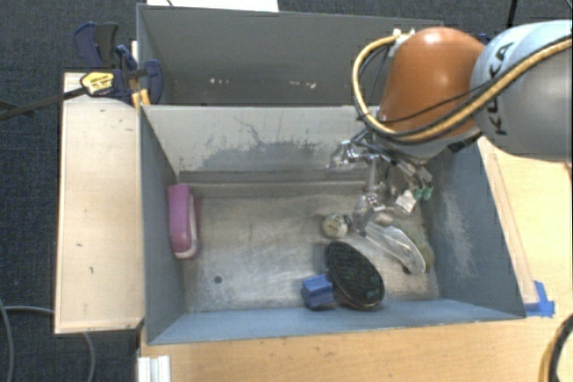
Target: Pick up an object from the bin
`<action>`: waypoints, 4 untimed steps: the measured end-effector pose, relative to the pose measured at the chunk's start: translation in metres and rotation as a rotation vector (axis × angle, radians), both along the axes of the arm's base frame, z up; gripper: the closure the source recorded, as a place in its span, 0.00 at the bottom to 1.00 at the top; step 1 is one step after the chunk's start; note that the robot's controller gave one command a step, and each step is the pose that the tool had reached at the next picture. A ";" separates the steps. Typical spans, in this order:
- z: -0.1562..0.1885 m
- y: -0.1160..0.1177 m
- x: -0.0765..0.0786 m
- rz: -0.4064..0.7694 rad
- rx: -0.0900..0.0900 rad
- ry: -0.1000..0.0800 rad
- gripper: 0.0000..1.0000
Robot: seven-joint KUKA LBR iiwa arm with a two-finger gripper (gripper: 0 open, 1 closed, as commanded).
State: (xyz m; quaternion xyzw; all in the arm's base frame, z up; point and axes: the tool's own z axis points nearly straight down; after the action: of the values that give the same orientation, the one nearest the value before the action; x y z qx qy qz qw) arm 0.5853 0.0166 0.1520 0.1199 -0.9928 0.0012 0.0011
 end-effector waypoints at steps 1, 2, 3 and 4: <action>0.003 0.005 0.000 0.002 0.004 -0.003 1.00; 0.003 0.005 0.000 -0.001 0.004 -0.003 0.00; -0.078 -0.030 -0.007 0.158 0.003 -0.007 0.00; -0.075 -0.029 -0.005 0.155 0.004 -0.014 1.00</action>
Offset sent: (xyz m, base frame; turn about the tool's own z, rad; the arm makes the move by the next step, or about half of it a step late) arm 0.0000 0.0000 0.0000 0.0000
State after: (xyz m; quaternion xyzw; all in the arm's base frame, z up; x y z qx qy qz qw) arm 0.5804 -0.0127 0.0768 0.1963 -0.9805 0.0003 -0.0061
